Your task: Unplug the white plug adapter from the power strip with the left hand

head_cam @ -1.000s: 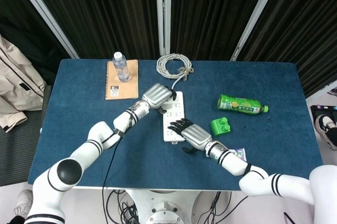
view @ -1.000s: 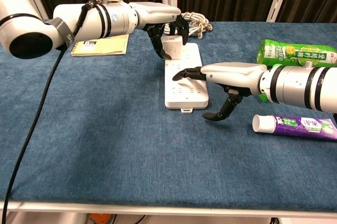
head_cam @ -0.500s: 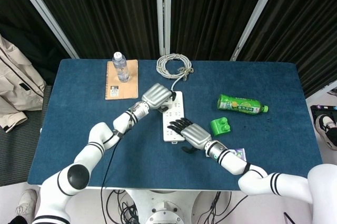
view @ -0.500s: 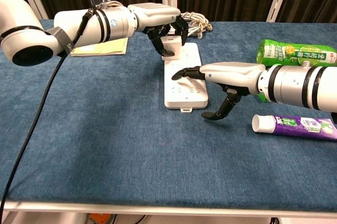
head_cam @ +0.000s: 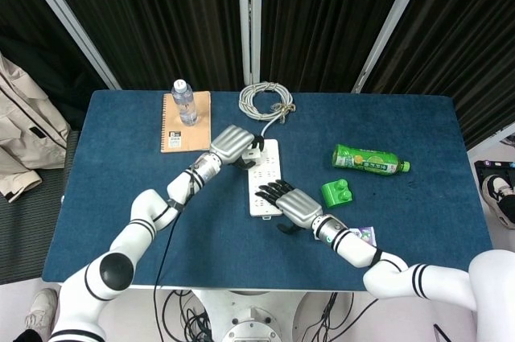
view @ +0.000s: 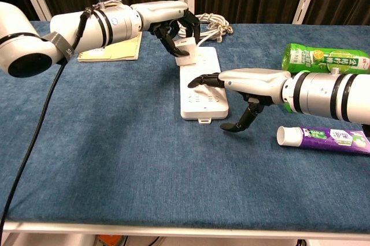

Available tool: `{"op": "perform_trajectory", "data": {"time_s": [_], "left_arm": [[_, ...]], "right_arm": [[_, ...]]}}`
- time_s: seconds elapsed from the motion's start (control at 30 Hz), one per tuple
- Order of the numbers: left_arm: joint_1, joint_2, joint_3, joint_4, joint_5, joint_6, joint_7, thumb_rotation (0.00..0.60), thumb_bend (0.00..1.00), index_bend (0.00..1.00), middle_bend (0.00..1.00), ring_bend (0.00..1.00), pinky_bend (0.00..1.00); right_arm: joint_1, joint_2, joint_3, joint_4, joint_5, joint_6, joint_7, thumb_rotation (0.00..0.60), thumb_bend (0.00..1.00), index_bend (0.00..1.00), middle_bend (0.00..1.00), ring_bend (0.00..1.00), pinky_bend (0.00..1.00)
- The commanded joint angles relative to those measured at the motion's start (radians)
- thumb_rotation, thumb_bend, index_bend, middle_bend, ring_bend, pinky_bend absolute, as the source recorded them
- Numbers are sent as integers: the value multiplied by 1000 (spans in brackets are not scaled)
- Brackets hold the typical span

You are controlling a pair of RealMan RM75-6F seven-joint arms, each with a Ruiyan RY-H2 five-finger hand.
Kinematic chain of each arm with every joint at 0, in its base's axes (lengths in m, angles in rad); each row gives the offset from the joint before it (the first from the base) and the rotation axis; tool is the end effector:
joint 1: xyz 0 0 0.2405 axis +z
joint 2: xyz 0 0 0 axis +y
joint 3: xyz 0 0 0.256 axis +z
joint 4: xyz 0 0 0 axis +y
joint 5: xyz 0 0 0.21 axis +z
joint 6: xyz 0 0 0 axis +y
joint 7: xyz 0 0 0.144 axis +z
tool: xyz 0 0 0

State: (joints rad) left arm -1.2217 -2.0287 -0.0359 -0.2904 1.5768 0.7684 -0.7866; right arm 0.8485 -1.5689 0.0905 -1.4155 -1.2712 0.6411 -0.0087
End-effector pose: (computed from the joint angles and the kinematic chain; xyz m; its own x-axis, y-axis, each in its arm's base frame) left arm -0.0605 0.4681 -0.0832 0.4096 0.2851 0.8666 0.7778 -0.6055 -0.1685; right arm -0.1365 -0.3223 -0.0677 0.4446 -0.5672 0.6933 -0.8506 -0.5099 0.1283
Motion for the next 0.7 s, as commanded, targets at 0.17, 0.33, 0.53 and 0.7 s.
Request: {"op": "perform_trajectory", "data": {"time_s": [0.17, 0.33, 0.53, 0.7], "left_arm": [[2, -9, 2, 6, -2, 26, 12, 600, 487, 693, 782, 745, 915], [-8, -3, -1, -1, -3, 43, 29, 600, 488, 693, 780, 746, 919], [-16, 30, -10, -33, -7, 80, 66, 600, 486, 685, 773, 740, 917], [43, 107, -28, -104, -32, 160, 134, 600, 486, 662, 753, 723, 908]], "right_arm": [[-1, 2, -2, -5, 6, 7, -7, 600, 290, 0, 36, 0, 0], [1, 3, -2, -8, 11, 9, -13, 600, 290, 0, 36, 0, 0], [2, 2, 0, -10, 13, 15, -16, 600, 290, 0, 36, 0, 0], [-3, 6, 7, -17, -13, 47, -3, 600, 297, 0, 40, 0, 0]]}}
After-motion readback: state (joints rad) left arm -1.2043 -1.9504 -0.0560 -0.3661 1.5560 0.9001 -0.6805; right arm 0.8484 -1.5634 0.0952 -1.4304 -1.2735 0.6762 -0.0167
